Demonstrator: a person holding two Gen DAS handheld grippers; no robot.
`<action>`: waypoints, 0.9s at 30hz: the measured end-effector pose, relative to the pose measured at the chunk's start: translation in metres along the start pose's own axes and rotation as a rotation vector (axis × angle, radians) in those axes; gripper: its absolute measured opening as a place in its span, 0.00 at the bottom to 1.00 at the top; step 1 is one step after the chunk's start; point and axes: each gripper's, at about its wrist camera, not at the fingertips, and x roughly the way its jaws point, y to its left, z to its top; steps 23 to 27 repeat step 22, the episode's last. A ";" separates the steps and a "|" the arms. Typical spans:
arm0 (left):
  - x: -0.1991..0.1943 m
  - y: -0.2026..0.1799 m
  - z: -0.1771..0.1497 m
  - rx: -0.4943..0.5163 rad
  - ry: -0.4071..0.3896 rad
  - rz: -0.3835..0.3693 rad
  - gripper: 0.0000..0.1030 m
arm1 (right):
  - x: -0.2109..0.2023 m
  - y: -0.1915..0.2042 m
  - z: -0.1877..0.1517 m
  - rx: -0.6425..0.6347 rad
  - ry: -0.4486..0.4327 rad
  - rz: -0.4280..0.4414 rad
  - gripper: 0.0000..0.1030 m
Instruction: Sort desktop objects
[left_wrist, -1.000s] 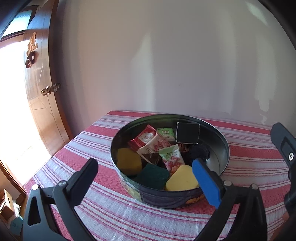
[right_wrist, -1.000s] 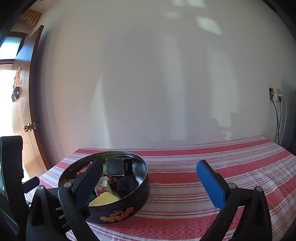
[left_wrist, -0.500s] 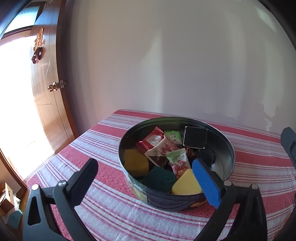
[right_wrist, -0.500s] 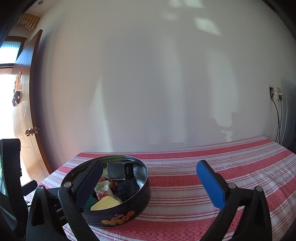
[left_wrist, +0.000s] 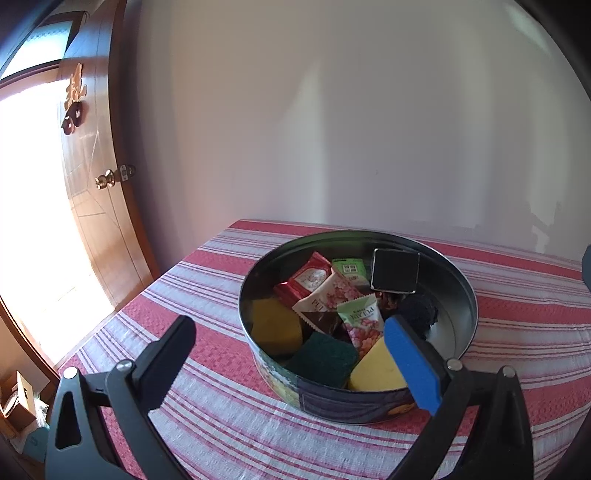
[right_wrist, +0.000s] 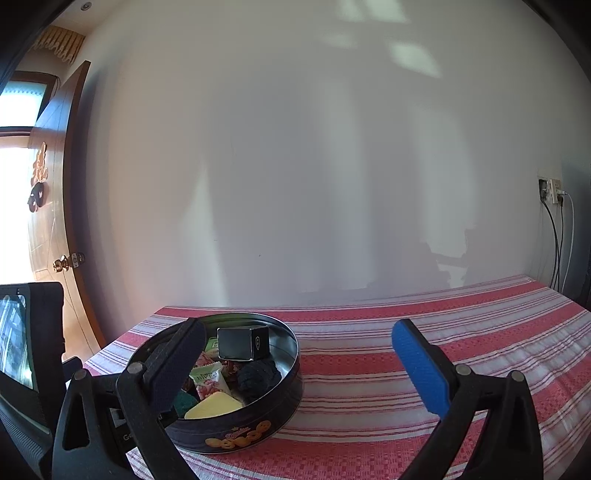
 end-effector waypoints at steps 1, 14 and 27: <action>0.000 0.000 0.000 0.000 0.000 -0.002 1.00 | 0.000 0.000 0.000 0.001 -0.001 0.001 1.00; -0.002 -0.006 0.001 0.012 0.014 -0.042 1.00 | -0.005 -0.006 0.000 0.011 -0.012 0.008 1.00; -0.004 -0.009 0.002 0.015 0.006 -0.018 1.00 | 0.000 -0.013 -0.001 0.014 -0.013 -0.011 0.99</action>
